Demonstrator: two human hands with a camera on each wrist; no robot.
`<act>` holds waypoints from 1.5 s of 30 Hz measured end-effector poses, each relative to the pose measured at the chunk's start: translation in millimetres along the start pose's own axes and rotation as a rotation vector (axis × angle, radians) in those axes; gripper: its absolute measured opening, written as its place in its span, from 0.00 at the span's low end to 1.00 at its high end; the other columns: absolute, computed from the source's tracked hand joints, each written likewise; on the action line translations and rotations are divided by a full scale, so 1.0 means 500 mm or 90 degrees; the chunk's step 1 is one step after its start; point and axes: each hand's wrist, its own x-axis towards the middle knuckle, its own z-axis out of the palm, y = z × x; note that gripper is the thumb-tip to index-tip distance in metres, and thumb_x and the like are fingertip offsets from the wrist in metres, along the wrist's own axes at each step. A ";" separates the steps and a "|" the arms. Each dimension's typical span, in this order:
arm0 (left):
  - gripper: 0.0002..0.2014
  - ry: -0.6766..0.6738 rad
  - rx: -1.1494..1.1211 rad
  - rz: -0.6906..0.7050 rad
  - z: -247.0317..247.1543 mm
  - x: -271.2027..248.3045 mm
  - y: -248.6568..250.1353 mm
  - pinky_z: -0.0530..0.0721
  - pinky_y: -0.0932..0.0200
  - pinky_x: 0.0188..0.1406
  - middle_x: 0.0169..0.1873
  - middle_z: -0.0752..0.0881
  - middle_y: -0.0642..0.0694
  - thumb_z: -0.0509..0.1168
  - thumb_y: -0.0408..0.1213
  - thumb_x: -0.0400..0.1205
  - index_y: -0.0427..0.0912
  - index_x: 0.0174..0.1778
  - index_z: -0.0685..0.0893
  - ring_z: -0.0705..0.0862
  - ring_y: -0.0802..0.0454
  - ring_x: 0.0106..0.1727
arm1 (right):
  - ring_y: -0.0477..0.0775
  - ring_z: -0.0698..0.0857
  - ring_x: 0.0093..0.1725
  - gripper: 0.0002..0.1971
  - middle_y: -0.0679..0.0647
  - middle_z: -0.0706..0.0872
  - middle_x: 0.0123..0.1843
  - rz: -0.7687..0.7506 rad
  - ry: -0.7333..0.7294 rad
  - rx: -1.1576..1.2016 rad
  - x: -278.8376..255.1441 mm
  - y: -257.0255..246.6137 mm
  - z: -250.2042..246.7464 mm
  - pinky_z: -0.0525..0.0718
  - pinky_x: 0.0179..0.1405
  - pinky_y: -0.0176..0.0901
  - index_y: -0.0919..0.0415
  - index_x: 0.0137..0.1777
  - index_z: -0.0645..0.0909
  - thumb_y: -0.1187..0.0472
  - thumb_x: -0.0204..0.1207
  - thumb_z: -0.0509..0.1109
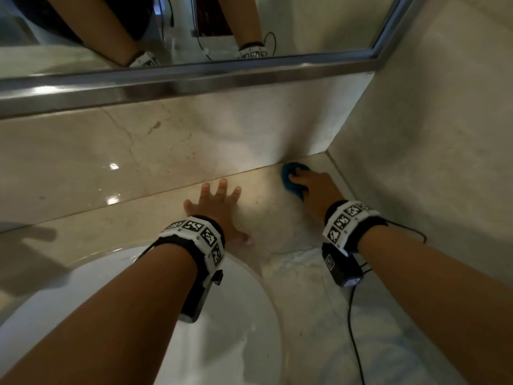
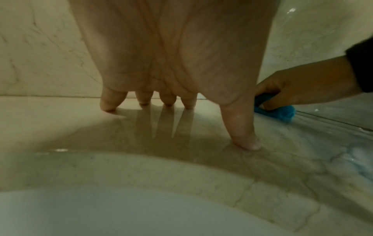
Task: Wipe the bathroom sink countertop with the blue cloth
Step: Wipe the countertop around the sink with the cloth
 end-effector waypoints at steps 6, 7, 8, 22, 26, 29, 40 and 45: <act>0.57 0.001 -0.005 0.002 -0.004 -0.012 0.003 0.49 0.29 0.77 0.81 0.33 0.53 0.69 0.68 0.65 0.60 0.81 0.37 0.35 0.42 0.82 | 0.58 0.71 0.75 0.21 0.57 0.71 0.77 -0.022 -0.108 -0.005 -0.076 -0.046 -0.034 0.62 0.76 0.36 0.58 0.71 0.75 0.69 0.79 0.61; 0.57 0.001 -0.006 0.002 -0.004 -0.012 0.003 0.49 0.29 0.77 0.81 0.33 0.53 0.69 0.68 0.66 0.60 0.81 0.37 0.35 0.42 0.82 | 0.58 0.73 0.73 0.20 0.57 0.73 0.75 0.008 -0.104 0.030 -0.073 -0.048 -0.046 0.65 0.73 0.36 0.57 0.70 0.77 0.69 0.79 0.62; 0.57 0.001 -0.007 0.001 -0.004 -0.011 0.003 0.50 0.29 0.77 0.82 0.33 0.53 0.69 0.68 0.65 0.60 0.81 0.37 0.35 0.42 0.82 | 0.58 0.74 0.72 0.20 0.57 0.75 0.74 0.034 -0.075 0.061 -0.063 -0.045 -0.057 0.67 0.71 0.36 0.56 0.69 0.78 0.69 0.79 0.62; 0.58 0.010 -0.009 0.007 -0.005 -0.005 -0.001 0.51 0.27 0.76 0.82 0.34 0.53 0.70 0.69 0.64 0.61 0.81 0.38 0.36 0.41 0.83 | 0.65 0.67 0.76 0.22 0.59 0.65 0.79 0.005 -0.042 -0.053 0.012 -0.016 -0.021 0.59 0.79 0.47 0.54 0.73 0.72 0.68 0.81 0.58; 0.58 0.007 -0.004 0.007 -0.004 -0.009 0.000 0.51 0.27 0.76 0.82 0.34 0.53 0.70 0.69 0.64 0.61 0.81 0.39 0.37 0.42 0.83 | 0.59 0.74 0.71 0.17 0.58 0.75 0.72 -0.055 -0.061 -0.026 -0.063 -0.058 0.001 0.63 0.72 0.32 0.57 0.65 0.81 0.67 0.78 0.63; 0.58 0.011 -0.008 0.007 -0.006 -0.010 -0.001 0.50 0.28 0.76 0.82 0.34 0.53 0.70 0.70 0.64 0.62 0.81 0.39 0.36 0.42 0.83 | 0.60 0.79 0.64 0.14 0.60 0.80 0.64 -0.060 -0.042 0.027 -0.092 -0.073 0.011 0.64 0.57 0.23 0.63 0.60 0.84 0.68 0.77 0.65; 0.57 0.014 -0.018 -0.003 0.033 -0.067 -0.059 0.48 0.23 0.74 0.81 0.30 0.52 0.64 0.75 0.63 0.65 0.79 0.36 0.34 0.44 0.82 | 0.64 0.70 0.74 0.23 0.62 0.68 0.78 0.188 -0.006 -0.042 0.004 -0.003 -0.039 0.66 0.73 0.45 0.57 0.76 0.68 0.66 0.81 0.59; 0.59 0.016 -0.014 -0.001 0.034 -0.069 -0.052 0.48 0.22 0.73 0.80 0.30 0.52 0.65 0.76 0.61 0.65 0.79 0.36 0.33 0.45 0.82 | 0.61 0.74 0.68 0.20 0.59 0.78 0.68 -0.042 0.033 -0.026 -0.055 -0.110 0.038 0.70 0.67 0.48 0.55 0.67 0.79 0.68 0.77 0.60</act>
